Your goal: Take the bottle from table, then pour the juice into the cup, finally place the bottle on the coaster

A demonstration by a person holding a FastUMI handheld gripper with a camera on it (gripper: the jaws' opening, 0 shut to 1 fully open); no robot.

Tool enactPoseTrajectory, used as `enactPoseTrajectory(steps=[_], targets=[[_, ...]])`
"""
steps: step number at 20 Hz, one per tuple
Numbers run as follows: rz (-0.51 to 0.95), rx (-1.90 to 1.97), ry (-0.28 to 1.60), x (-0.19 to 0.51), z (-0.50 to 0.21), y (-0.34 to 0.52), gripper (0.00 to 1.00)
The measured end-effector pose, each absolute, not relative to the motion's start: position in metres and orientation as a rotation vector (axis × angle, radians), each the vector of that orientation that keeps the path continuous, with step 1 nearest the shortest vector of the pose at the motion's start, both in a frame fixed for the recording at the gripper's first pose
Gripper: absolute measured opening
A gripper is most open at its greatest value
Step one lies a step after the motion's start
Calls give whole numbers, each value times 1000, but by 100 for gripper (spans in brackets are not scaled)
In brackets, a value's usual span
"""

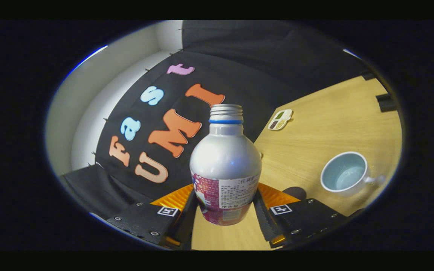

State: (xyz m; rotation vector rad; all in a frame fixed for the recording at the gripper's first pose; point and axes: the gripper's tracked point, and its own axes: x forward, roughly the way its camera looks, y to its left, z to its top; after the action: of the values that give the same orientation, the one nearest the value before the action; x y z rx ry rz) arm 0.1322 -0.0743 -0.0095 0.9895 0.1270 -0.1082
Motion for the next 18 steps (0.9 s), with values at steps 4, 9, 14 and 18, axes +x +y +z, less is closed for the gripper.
enactPoseTrajectory(steps=[4, 9, 14, 18], targets=[[-176, 764, 208, 140, -36, -79, 74], [-166, 539, 197, 160, -42, -69, 75], [-178, 282, 261, 183, -68, -60, 75], [-182, 154, 315, 194, -92, -53, 76]])
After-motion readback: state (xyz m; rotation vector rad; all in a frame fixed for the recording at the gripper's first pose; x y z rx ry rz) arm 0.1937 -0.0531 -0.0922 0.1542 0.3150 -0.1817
